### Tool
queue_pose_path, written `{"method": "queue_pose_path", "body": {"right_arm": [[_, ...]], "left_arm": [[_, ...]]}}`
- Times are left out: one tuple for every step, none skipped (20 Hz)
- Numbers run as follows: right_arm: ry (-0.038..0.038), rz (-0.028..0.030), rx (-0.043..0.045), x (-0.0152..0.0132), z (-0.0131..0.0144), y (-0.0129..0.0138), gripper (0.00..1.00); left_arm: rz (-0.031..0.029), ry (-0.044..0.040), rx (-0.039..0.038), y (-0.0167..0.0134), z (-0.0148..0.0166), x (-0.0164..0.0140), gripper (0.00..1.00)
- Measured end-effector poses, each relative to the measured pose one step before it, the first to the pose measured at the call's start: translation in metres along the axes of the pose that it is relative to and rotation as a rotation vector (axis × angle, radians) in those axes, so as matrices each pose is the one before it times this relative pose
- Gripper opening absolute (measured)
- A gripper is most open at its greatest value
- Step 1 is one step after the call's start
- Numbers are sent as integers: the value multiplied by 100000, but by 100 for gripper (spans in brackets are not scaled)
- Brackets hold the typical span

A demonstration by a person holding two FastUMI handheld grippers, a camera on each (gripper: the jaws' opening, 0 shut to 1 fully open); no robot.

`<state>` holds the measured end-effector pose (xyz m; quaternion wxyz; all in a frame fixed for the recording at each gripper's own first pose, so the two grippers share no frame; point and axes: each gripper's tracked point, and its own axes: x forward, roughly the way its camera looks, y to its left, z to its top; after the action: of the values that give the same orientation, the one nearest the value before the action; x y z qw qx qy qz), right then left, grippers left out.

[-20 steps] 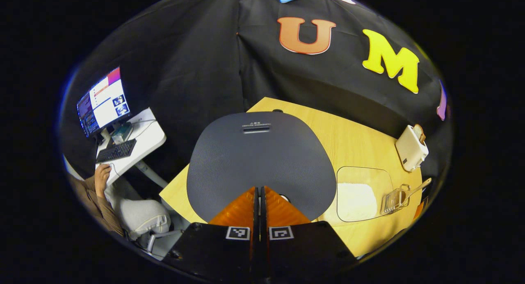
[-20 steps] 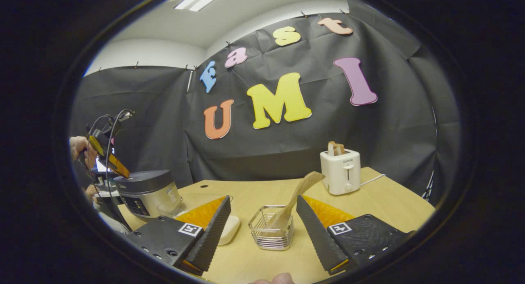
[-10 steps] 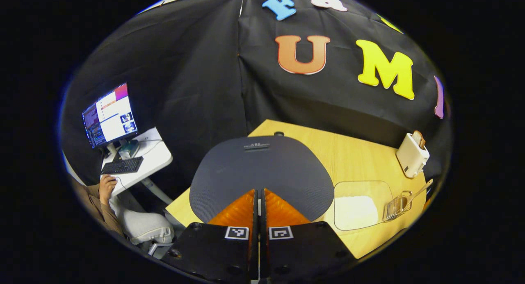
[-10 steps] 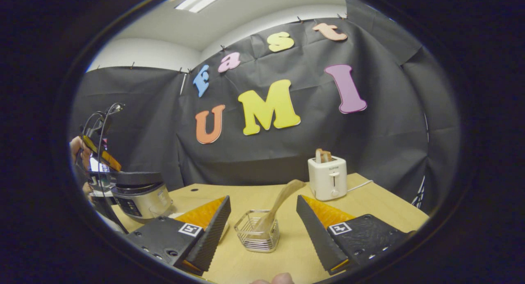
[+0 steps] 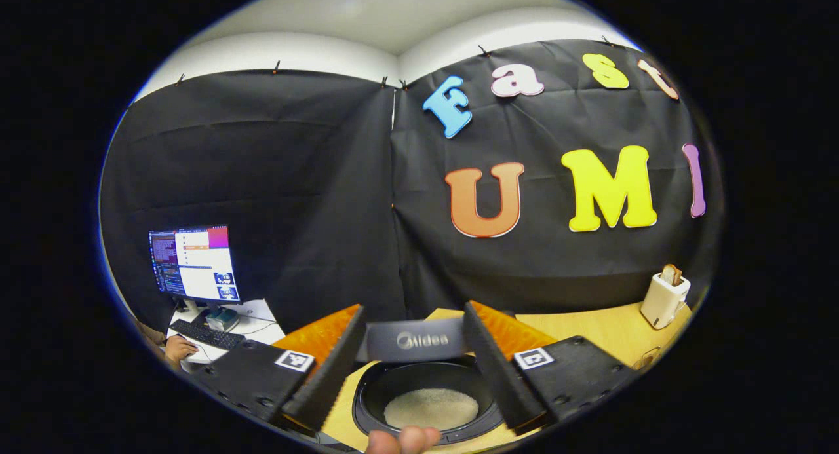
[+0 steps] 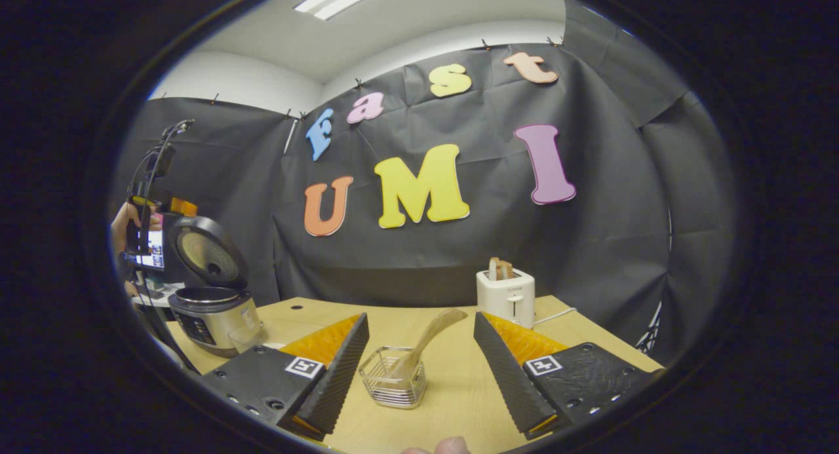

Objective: Close the left gripper, press the button to open the rice cooker; take a wooden spoon from the chopstick holder with the right hand, scoop a spoonful of rice and pour it into the rice cooker, then put the wooden spoon back into the chopstick holder.

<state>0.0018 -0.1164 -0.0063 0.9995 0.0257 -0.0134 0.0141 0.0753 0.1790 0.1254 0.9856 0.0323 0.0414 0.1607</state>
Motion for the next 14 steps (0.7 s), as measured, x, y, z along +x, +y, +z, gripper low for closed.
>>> {"method": "queue_pose_path", "body": {"right_arm": [[73, -513, 404, -93, -47, -15, 96], [532, -151, 283, 35, -213, 165, 92], [1070, -159, -367, -4, -402, 196, 96], [821, 314, -636, -56, -287, 289, 96], [1014, 355, -716, -5, -429, 245, 96], [1191, 88, -527, 61, -313, 294, 96], [899, 396, -201, 101, -314, 224, 96], [913, 235, -134, 48, -154, 216, 96], [918, 171, -435, 113, -287, 101, 96], [976, -147, -568, 155, -234, 63, 96], [920, -137, -528, 175, -310, 43, 96], [782, 111, -185, 180, -232, 92, 96], [792, 61, 126, 263, -332, 50, 96], [874, 48, 442, 293, -305, 28, 96]], "left_arm": [[-1872, -2205, -138, -603, 623, -668, 99], [-1719, -2166, 538, -470, 272, -585, 91], [-2167, -1229, 554, -584, -180, -593, 98], [-1751, -342, 762, -780, -365, -673, 98], [-1689, 228, 531, -787, -678, -798, 98], [-2272, 1156, -330, -1018, -1026, -776, 98], [-2821, 506, -818, -1329, -995, -676, 98], [-2210, 532, -784, -1149, -1007, -610, 98], [-1344, 182, -622, -712, -898, -585, 98], [-469, -312, -916, -625, -759, -432, 98], [591, -741, -923, -287, -681, -400, 99], [2215, -1189, 640, 80, -611, -370, 99], [906, -847, 1230, -1, -580, -232, 99], [329, -467, 685, -264, -617, -329, 99]]}}
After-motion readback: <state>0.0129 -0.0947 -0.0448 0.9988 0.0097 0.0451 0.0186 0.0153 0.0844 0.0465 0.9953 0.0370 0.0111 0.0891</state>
